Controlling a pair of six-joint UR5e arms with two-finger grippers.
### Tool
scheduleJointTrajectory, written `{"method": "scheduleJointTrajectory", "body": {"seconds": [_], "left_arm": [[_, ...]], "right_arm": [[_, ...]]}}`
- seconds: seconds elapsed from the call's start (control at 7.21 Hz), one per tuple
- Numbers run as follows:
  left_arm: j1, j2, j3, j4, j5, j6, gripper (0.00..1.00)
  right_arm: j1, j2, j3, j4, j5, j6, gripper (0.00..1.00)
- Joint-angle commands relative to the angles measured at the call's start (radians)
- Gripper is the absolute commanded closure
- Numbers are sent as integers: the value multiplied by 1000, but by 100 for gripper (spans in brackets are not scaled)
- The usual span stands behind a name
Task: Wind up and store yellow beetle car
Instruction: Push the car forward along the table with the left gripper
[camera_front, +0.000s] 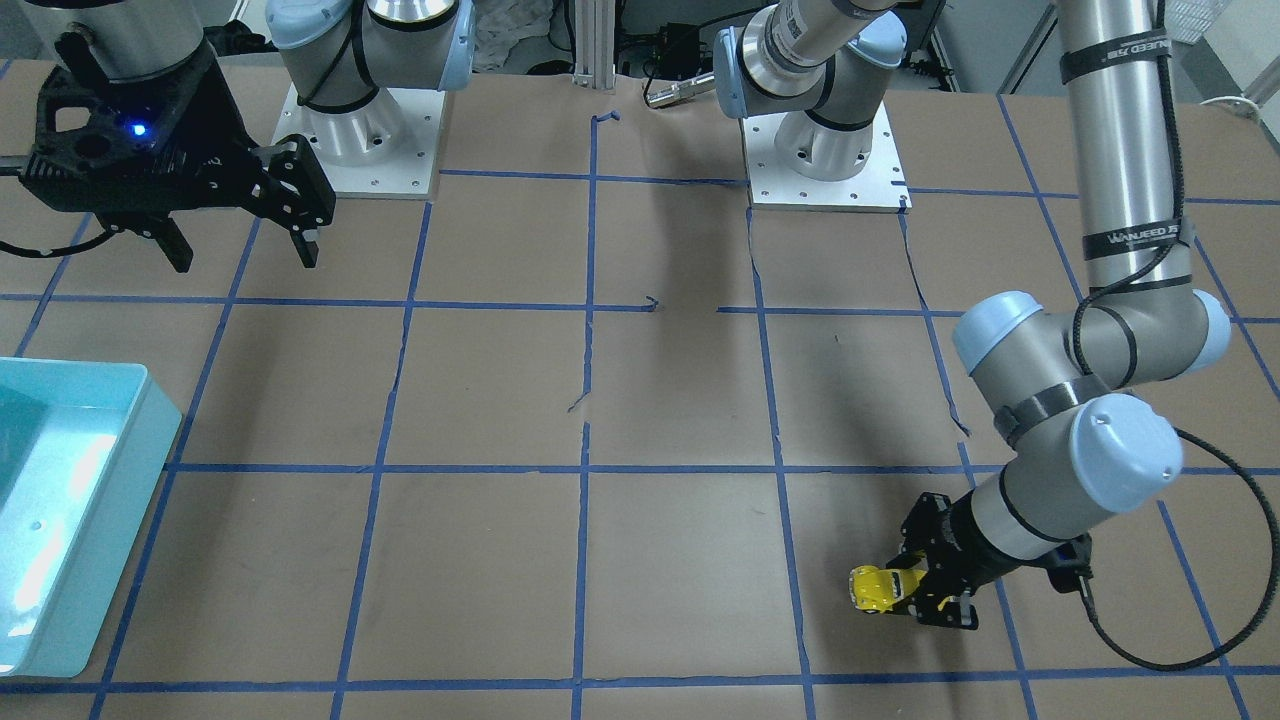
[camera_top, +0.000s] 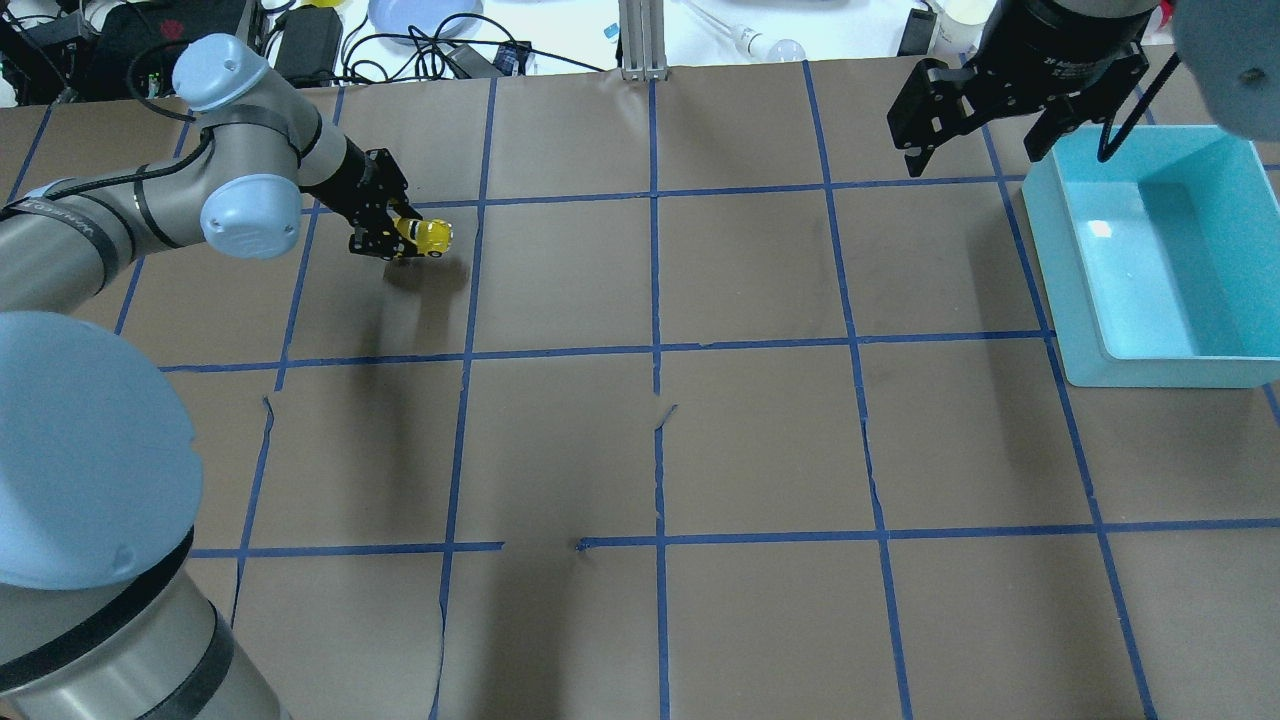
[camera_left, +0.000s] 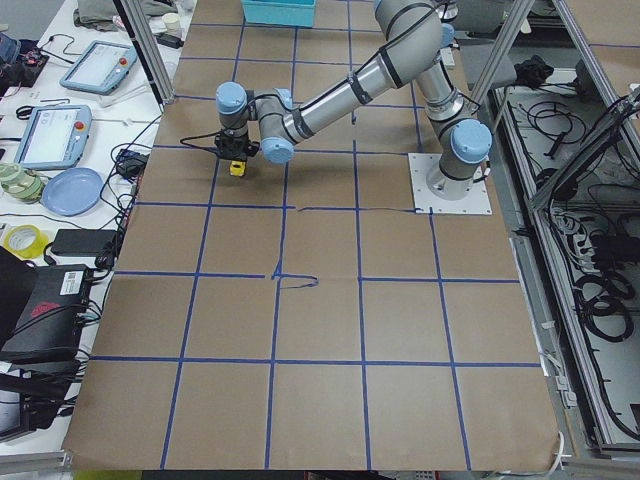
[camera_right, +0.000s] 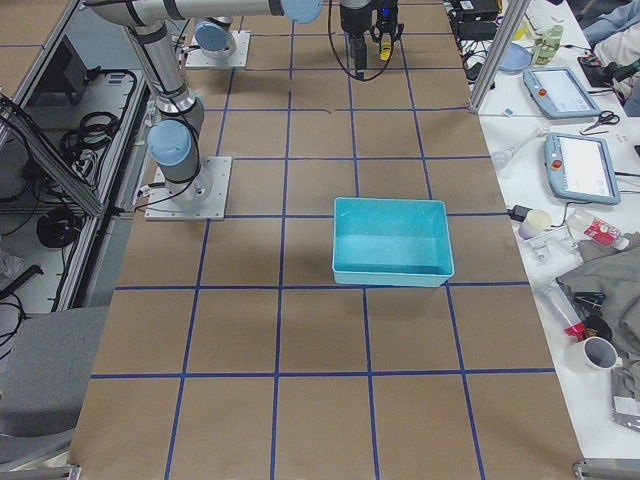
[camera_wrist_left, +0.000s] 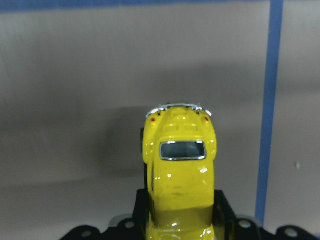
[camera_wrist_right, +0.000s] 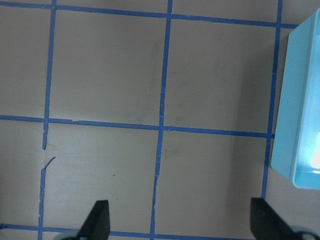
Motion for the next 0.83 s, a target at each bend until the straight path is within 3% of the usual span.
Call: {"method": "scheduleJointTrajectory", "body": {"seconds": [0.0,0.69], "left_arm": [[-30,-14,-21,-5,-26,-12,100],[-24,-20,-9,-29,57,2,100]], "right_arm": [[0,0,0,1,0,0,0],[0,0,0,0,0,0,0]]}}
